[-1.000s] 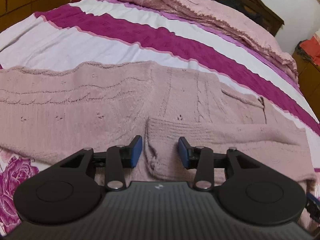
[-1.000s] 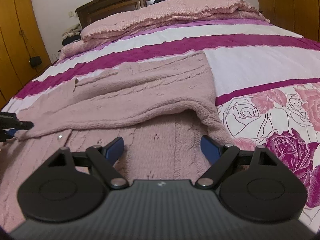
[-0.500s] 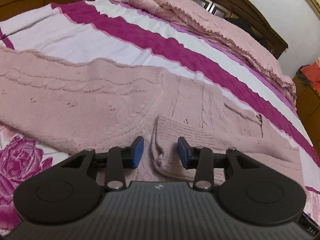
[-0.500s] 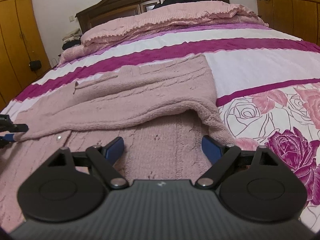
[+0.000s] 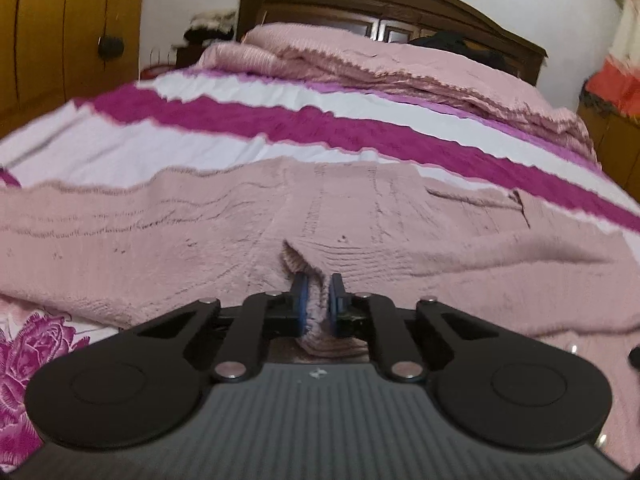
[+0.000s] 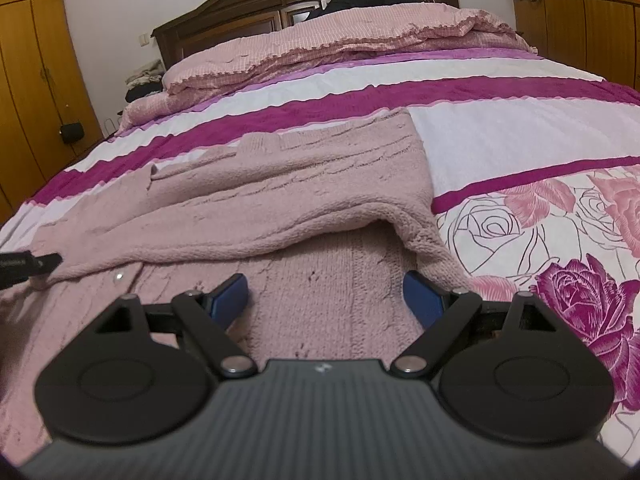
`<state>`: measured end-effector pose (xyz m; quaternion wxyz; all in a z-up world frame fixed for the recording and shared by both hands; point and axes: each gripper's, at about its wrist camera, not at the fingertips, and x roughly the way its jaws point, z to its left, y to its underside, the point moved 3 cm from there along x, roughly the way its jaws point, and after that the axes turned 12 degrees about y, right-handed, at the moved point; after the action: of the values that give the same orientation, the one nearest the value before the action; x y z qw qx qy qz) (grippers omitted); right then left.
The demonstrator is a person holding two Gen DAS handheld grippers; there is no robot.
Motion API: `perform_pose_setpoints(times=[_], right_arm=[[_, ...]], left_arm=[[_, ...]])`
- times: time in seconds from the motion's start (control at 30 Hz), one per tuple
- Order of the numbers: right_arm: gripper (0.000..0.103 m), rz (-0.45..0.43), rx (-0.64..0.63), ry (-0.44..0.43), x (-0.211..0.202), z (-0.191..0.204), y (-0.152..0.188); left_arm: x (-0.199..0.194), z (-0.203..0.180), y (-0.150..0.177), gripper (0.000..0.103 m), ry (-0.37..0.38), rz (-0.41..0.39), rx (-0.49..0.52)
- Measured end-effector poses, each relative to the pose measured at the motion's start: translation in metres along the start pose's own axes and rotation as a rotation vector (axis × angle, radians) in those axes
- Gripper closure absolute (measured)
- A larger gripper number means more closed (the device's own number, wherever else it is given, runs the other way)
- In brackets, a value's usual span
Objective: Fold small clothes
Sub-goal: 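Close the left gripper on the sleeve cuff and lift it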
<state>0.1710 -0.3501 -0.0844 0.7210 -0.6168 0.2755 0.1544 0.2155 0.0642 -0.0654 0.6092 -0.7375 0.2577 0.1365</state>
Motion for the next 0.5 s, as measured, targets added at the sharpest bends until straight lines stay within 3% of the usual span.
perform_pose_setpoints(times=[0.23,0.43,0.5], right_arm=[[0.016,0.001,-0.038,0.026,-0.001,0.006,-0.002],[0.019,0.000,-0.032,0.035,-0.006,0.002,-0.012],[0.019,-0.005,-0.020,0.038,-0.009,-0.001,-0.017]], left_arm=[[0.004,-0.001,0.002,0.092,-0.003,-0.005,-0.028],[0.008,0.033,-0.002,0.091,0.091,-0.026,-0.252],[0.007,0.037,-0.003,0.091,0.110,-0.026,-0.277]])
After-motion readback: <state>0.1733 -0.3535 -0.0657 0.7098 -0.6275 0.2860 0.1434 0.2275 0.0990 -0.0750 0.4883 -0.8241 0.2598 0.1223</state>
